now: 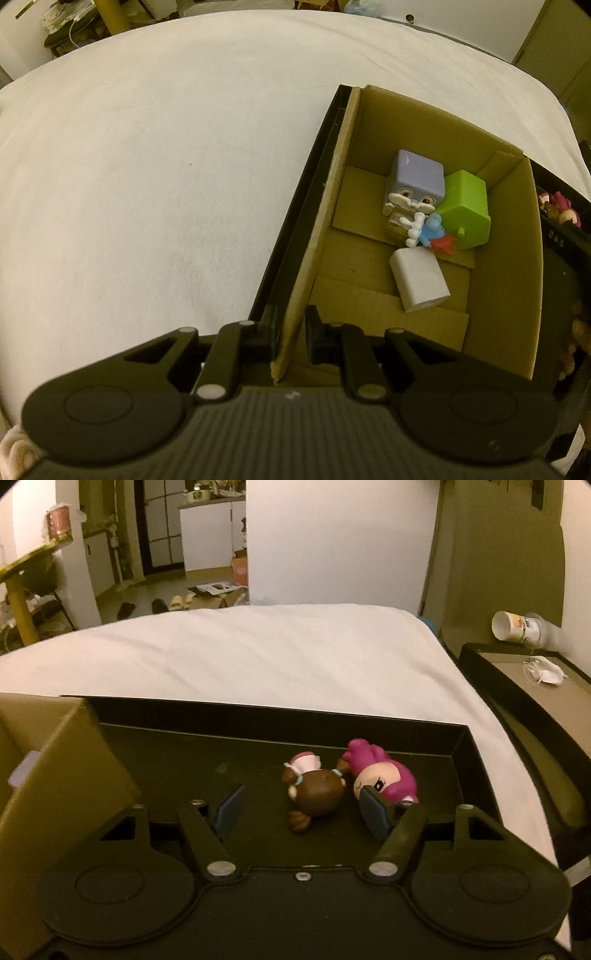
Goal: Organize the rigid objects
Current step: 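Close the right gripper on the brown bear figurine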
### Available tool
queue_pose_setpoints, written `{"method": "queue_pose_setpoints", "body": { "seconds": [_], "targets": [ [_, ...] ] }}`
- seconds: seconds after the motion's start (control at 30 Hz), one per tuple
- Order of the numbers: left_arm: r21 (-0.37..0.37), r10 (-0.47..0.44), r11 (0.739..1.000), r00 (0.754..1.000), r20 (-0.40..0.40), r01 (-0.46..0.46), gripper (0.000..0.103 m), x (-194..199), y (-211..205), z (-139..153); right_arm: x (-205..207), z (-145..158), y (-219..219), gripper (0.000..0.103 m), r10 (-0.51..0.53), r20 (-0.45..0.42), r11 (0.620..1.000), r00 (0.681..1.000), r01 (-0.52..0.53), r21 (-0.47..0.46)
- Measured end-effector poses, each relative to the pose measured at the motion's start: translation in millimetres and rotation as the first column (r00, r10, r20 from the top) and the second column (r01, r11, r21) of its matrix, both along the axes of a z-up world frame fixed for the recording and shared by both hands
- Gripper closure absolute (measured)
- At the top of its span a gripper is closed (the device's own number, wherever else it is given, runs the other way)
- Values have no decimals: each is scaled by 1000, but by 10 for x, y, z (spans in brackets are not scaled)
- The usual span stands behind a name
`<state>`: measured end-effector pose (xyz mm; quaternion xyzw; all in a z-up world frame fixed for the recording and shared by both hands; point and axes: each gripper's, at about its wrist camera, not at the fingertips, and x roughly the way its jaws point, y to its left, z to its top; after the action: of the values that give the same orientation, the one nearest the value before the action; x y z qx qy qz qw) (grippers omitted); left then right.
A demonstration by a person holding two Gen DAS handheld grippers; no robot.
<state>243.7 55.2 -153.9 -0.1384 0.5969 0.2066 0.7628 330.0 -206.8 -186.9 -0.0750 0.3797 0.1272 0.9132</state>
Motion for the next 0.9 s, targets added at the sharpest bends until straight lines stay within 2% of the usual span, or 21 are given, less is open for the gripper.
{"method": "queue_pose_setpoints", "body": {
  "seconds": [0.1, 0.13, 0.23, 0.3, 0.33, 0.37, 0.4, 0.43, 0.9],
  "targets": [
    [0, 1, 1000, 1000, 0, -1, 89, -2, -3, -3, 68, -2, -6, 35, -15, -9, 1000, 1000, 15, 10],
    [2, -1, 1000, 1000, -1, 1, 89, -1, -9, -4, 78, -2, -1, 32, -12, -16, 1000, 1000, 13, 16],
    [6, -4, 1000, 1000, -1, 4, 89, -4, -3, -3, 70, -28, 80, 27, 18, -17, 1000, 1000, -18, -18],
    [3, 0, 1000, 1000, -1, 0, 89, -5, -4, -4, 58, -56, 100, 34, 35, -20, 999, 999, -36, -23],
    [4, -1, 1000, 1000, 0, 1, 89, -5, -9, -2, 56, -63, 103, 42, 40, -31, 999, 999, -40, -12],
    [5, -2, 1000, 1000, 0, 2, 89, -6, -7, -3, 57, -66, 103, 57, 35, -36, 999, 999, -35, -8],
    [5, -4, 1000, 1000, 1, 4, 89, -7, -8, -1, 58, -63, 100, 67, 32, -37, 999, 999, -32, -8],
    [6, -5, 1000, 1000, 1, 5, 89, -6, -12, 1, 63, -58, 95, 69, 34, -46, 999, 998, -34, 0],
    [13, -18, 1000, 1000, 9, 18, 89, -20, -14, -2, -324, 155, 109, 70, 123, -15, 991, 992, -122, 52]
  ]
}}
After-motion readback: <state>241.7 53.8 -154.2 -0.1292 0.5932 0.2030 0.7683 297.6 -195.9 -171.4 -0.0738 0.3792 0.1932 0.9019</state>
